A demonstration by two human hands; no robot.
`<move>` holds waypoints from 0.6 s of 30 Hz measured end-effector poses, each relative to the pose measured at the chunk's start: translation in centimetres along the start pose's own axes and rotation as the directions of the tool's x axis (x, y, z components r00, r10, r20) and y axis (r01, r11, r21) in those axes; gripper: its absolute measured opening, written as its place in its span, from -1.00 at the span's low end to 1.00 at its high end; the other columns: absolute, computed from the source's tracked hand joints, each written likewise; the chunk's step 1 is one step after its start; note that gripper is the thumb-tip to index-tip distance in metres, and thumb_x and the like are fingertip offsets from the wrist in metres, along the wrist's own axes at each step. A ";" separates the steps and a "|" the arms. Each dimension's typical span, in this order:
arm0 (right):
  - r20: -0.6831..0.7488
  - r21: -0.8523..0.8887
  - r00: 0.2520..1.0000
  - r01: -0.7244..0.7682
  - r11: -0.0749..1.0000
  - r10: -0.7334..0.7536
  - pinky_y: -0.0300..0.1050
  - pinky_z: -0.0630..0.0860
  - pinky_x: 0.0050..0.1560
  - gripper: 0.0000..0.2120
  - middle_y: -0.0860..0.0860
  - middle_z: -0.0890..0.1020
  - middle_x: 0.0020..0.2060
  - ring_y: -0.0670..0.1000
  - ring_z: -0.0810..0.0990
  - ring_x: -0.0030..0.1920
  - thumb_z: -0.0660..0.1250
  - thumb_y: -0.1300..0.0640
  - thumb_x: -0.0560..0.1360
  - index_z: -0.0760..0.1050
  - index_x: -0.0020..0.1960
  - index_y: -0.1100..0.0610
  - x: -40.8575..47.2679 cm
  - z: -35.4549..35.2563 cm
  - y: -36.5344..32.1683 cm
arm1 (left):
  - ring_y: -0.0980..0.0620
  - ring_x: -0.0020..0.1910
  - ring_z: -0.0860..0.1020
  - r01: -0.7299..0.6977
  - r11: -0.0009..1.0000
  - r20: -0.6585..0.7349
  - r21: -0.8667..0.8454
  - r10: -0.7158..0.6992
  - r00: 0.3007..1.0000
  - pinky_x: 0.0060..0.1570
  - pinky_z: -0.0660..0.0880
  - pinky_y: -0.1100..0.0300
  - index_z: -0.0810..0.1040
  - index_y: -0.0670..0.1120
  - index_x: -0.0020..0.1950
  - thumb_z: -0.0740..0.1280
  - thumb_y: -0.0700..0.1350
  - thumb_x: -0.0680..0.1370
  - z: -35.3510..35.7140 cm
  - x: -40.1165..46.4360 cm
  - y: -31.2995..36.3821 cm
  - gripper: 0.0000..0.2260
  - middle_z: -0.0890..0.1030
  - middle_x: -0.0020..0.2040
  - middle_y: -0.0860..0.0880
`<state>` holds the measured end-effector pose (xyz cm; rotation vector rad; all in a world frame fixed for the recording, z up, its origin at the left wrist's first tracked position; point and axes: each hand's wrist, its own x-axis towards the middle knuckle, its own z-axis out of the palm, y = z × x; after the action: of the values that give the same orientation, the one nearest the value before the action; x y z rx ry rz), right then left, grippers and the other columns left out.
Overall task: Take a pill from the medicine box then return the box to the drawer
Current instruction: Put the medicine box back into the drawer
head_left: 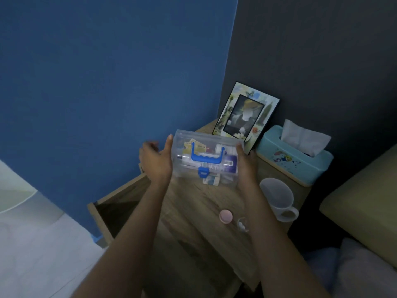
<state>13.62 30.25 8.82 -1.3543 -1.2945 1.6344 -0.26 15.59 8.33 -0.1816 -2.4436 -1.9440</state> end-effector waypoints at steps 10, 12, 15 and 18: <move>0.039 -0.101 0.995 -0.083 0.991 0.087 0.12 0.62 0.07 -0.63 0.16 0.68 -0.02 0.18 0.68 -0.04 0.30 -0.16 0.50 0.57 -0.03 0.16 1.0 0.4 0.8 | -0.07 0.17 0.56 0.267 0.964 0.496 -0.008 -0.228 0.838 0.26 0.47 -0.01 0.57 -0.13 0.22 0.39 0.18 0.44 2.2 2.6 0.1 -0.51 0.60 0.21 -0.07; 0.038 -0.083 0.995 -0.085 0.993 0.088 0.16 0.60 0.12 -0.65 0.18 0.67 0.03 0.21 0.67 0.00 0.30 -0.15 0.50 0.56 0.01 0.15 1.1 0.5 0.8 | -0.07 0.16 0.56 0.281 0.960 0.508 -0.004 -0.241 0.827 0.25 0.47 -0.02 0.58 -0.13 0.19 0.40 0.17 0.44 2.1 2.7 0.3 -0.53 0.60 0.22 -0.10; 0.041 -0.077 0.993 -0.108 0.991 0.111 0.21 0.56 0.16 -0.65 0.19 0.66 0.08 0.22 0.65 0.05 0.29 -0.14 0.51 0.55 0.04 0.15 0.5 0.7 1.0 | -0.09 0.12 0.59 0.281 0.959 0.541 0.012 -0.243 0.805 0.22 0.51 -0.07 0.60 -0.09 0.09 0.40 0.15 0.45 1.2 2.8 0.7 -0.64 0.62 0.17 -0.11; 0.022 -0.061 0.995 -0.095 0.994 0.096 0.18 0.59 0.11 -0.71 0.17 0.66 0.06 0.20 0.66 0.02 0.26 -0.14 0.53 0.52 -0.01 0.09 -1.2 1.1 1.0 | -0.02 0.03 0.61 0.238 0.971 0.544 0.008 -0.204 0.814 0.07 0.55 0.08 0.62 -0.09 0.09 0.39 0.15 0.46 -0.4 3.0 0.8 -0.63 0.65 0.11 -0.06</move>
<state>12.94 28.54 8.26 -1.4563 -1.3200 1.6934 -3.16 15.64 9.47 -0.5455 -2.8533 -2.3323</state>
